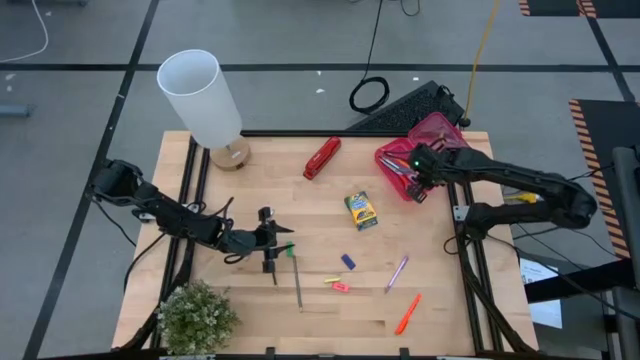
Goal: Pack school essentials
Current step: Put the right orange pencil into the pink supply box, then put the left black pencil into the pink supply box
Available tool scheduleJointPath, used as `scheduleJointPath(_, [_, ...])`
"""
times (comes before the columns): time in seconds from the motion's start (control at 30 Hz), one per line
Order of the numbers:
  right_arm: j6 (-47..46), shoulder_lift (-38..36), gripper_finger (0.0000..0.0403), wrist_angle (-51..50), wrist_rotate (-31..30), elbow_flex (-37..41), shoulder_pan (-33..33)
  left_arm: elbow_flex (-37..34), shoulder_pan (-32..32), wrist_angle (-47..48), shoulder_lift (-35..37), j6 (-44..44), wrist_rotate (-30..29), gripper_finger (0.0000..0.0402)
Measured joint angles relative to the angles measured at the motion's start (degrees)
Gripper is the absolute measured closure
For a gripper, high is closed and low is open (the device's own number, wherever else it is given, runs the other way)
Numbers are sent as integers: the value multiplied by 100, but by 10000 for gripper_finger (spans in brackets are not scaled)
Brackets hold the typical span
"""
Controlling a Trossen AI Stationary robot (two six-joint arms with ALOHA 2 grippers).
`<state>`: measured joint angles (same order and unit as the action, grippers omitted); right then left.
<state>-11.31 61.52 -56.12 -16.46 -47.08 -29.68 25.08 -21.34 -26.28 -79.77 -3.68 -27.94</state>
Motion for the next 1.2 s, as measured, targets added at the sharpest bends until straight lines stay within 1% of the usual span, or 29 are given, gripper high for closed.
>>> scheduleJointPath(0.17, [96, 4, 385, 210, 11, 320, -396, 0, 0, -55, 0, -4, 0, 213])
scheduleJointPath(0.3, [148, 20, 385, 294, 26, 348, -573, -2, 0, -58, 0, -4, 0, 213])
scheduleJointPath(0.53, [151, 87, 385, 291, 44, 348, -714, -2, 0, -62, 0, -4, 2, 213])
scheduleJointPath(0.73, [151, 489, 384, 320, 52, 346, -716, 0, 0, -96, 0, -99, 9, 213])
scheduleJointPath(0.83, [151, 644, 377, 425, 26, 346, -716, 10, 0, -98, 0, -148, 183, 213])
scheduleJointPath(0.97, [109, 675, 344, 588, 3, 344, -716, 85, -2, -108, 2, -162, 264, 213])
scheduleJointPath(1.07, [35, 604, 305, 530, -124, 342, -714, 132, 0, -80, 2, -164, 285, 213])
scheduleJointPath(1.2, [-35, 366, 254, 339, -293, 342, -632, 181, -2, -51, 1, -186, 548, 213])
